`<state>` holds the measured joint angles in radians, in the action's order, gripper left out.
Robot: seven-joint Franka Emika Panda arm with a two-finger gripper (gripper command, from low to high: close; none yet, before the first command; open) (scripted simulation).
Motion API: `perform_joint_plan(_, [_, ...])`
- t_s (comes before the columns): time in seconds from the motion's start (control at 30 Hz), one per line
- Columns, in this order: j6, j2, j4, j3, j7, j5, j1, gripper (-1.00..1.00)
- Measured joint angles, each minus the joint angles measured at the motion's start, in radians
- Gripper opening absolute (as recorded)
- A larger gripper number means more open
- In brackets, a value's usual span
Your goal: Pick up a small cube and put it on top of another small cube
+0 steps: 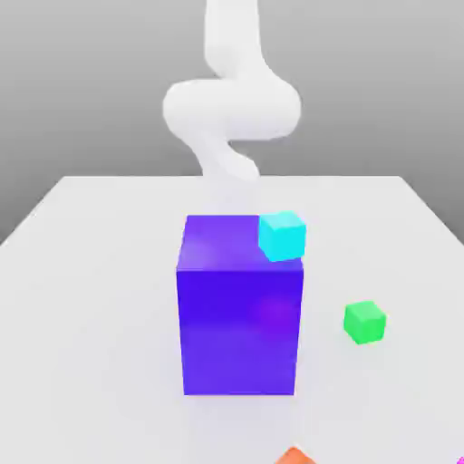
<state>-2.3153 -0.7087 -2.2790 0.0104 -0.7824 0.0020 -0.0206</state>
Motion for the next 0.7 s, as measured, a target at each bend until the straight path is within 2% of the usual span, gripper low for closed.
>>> perform_joint_plan(0.4, [-0.074, 0.441, 0.101, 0.072, 0.073, -0.006, -0.086, 0.0])
perform_joint_plan(0.7, [-0.128, 0.768, 0.177, 0.127, 0.099, -0.052, -0.164, 0.0])
